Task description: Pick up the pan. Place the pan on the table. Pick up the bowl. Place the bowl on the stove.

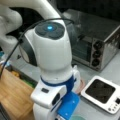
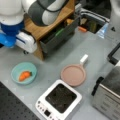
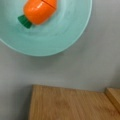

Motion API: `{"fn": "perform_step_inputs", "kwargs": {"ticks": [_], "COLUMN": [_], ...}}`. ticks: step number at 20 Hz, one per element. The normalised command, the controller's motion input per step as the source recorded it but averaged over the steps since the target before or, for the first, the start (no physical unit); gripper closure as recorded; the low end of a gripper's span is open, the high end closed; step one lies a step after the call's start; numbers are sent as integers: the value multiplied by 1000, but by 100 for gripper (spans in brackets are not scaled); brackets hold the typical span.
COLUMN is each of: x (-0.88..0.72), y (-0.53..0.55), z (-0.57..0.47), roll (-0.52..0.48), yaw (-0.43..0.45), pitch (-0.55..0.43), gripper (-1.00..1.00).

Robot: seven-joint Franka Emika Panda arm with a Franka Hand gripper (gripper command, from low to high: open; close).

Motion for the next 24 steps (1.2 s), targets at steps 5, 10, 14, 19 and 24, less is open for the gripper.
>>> {"fn": "perform_step_inputs", "kwargs": {"ticks": [5, 10, 14, 19, 24], "x": [346, 378, 356, 302, 308], "y": [-335, -389, -279, -180, -116], "z": [-65, -136, -7, 26, -155], "roll": [94, 153, 157, 150, 161], "yaw": [84, 62, 37, 29, 46], "pitch": [161, 192, 162, 132, 62], "gripper": [-100, -100, -100, -100, -100]}}
